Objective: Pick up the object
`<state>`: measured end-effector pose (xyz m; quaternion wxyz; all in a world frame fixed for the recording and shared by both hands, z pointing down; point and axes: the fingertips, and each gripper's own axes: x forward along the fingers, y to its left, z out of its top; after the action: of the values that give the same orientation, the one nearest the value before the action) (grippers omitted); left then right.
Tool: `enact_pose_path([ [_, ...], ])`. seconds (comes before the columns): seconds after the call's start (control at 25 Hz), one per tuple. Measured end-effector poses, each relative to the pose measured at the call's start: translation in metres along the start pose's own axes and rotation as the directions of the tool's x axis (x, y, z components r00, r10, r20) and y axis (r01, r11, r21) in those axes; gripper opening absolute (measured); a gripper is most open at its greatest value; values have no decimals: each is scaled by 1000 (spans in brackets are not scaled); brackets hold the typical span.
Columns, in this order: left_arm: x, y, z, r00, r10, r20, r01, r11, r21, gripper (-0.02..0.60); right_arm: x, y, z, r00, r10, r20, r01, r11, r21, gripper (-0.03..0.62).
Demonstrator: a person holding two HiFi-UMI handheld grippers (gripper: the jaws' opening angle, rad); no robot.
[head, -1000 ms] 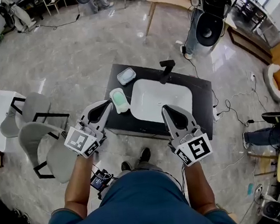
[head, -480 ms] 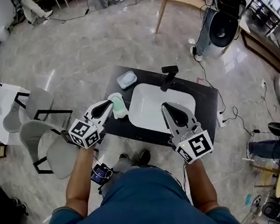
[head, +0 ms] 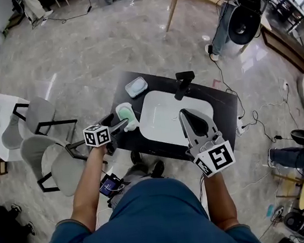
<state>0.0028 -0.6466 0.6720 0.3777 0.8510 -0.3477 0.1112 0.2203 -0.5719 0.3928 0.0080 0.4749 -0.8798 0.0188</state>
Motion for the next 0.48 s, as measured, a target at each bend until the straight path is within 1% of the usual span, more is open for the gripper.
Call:
enact_pose_path([
  [0.04, 6, 12, -7, 1000, -4, -7, 3, 997, -76, 431, 3, -1, -1, 1000, -4, -6, 4, 1000, -3, 14],
  [0.08, 11, 23, -14, 1000, -10, -6, 9, 988, -156, 439, 5, -3, -3, 1000, -10, -12, 10, 1000, -3, 14],
  [0.12, 16, 32, -19, 1000, -14, 0, 14, 973, -229, 442, 8, -5, -4, 1000, -17, -16, 17, 1000, -1, 14],
  [0.16, 21, 41, -23, 1000, -14, 3, 14, 958, -286, 442, 11, -6, -5, 1000, -22, -19, 22, 1000, 2, 14],
  [0.2, 25, 49, -28, 1000, -10, -1, 9, 946, -324, 446, 14, -7, -6, 999, -25, -22, 25, 1000, 4, 13],
  [0.28, 32, 61, -37, 1000, -3, -26, -7, 935, -355, 453, 19, -6, -7, 999, -27, -30, 27, 1000, 8, 14],
  [0.36, 39, 68, -43, 999, -3, -53, -16, 933, -359, 454, 24, -5, -8, 999, -27, -36, 27, 1000, 11, 14],
  [0.48, 48, 76, -47, 997, -14, -73, -14, 931, -365, 454, 35, -5, -9, 999, -28, -41, 29, 999, 14, 14],
])
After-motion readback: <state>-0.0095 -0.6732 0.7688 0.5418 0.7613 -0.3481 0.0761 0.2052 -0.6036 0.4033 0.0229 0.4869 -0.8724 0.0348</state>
